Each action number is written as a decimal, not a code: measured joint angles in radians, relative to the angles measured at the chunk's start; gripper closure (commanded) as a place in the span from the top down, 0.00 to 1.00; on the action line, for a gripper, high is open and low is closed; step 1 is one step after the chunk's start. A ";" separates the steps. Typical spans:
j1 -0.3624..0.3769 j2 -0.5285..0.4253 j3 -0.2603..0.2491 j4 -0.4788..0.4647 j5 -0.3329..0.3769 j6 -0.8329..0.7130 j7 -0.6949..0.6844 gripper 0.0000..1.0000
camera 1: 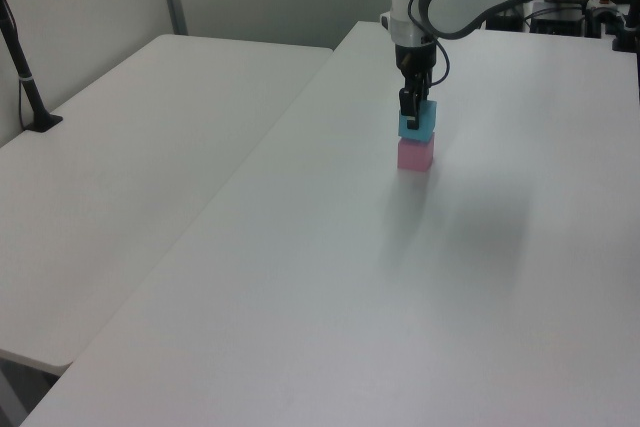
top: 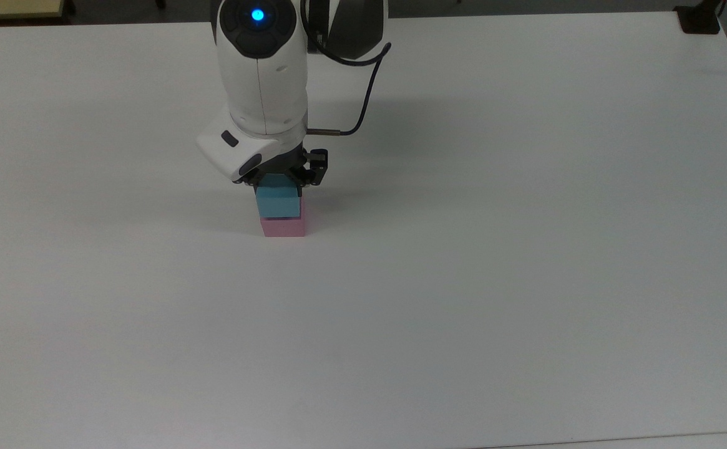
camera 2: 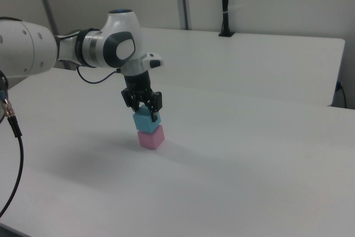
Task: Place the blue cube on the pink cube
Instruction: 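Open the gripper and raise it away from the stacked cubes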
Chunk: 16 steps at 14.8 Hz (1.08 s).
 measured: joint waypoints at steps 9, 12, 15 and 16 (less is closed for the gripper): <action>0.004 -0.103 0.005 0.021 -0.002 -0.112 0.013 1.00; 0.017 -0.181 0.008 0.021 -0.002 -0.173 0.052 1.00; 0.032 -0.245 0.009 0.020 -0.002 -0.214 0.058 1.00; 0.039 -0.261 0.010 0.020 -0.002 -0.220 0.063 1.00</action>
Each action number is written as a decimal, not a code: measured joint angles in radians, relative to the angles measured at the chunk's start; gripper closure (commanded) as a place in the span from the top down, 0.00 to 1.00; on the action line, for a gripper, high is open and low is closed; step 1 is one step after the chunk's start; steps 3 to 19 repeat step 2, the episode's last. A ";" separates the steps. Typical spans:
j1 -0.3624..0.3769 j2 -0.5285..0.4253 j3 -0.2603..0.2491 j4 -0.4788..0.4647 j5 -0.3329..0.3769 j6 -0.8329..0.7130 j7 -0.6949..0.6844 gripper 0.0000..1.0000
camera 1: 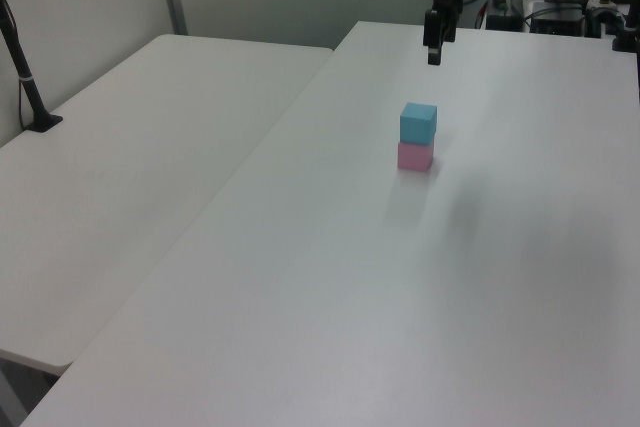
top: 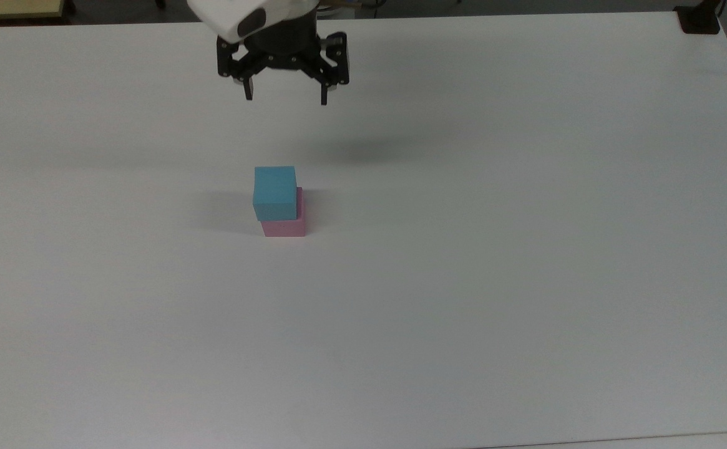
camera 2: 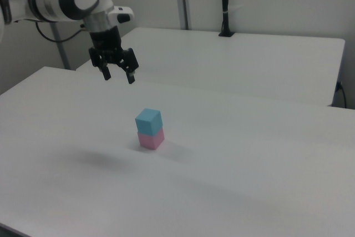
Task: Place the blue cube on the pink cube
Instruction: 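Open the gripper and raise it away from the stacked cubes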
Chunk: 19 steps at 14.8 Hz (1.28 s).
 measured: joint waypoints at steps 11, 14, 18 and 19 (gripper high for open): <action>0.007 -0.024 0.000 -0.002 0.000 -0.019 0.004 1.00; 0.007 -0.024 0.000 -0.002 0.000 -0.019 0.004 1.00; 0.007 -0.024 0.000 -0.002 0.000 -0.019 0.004 1.00; 0.007 -0.024 0.000 -0.002 0.000 -0.019 0.004 1.00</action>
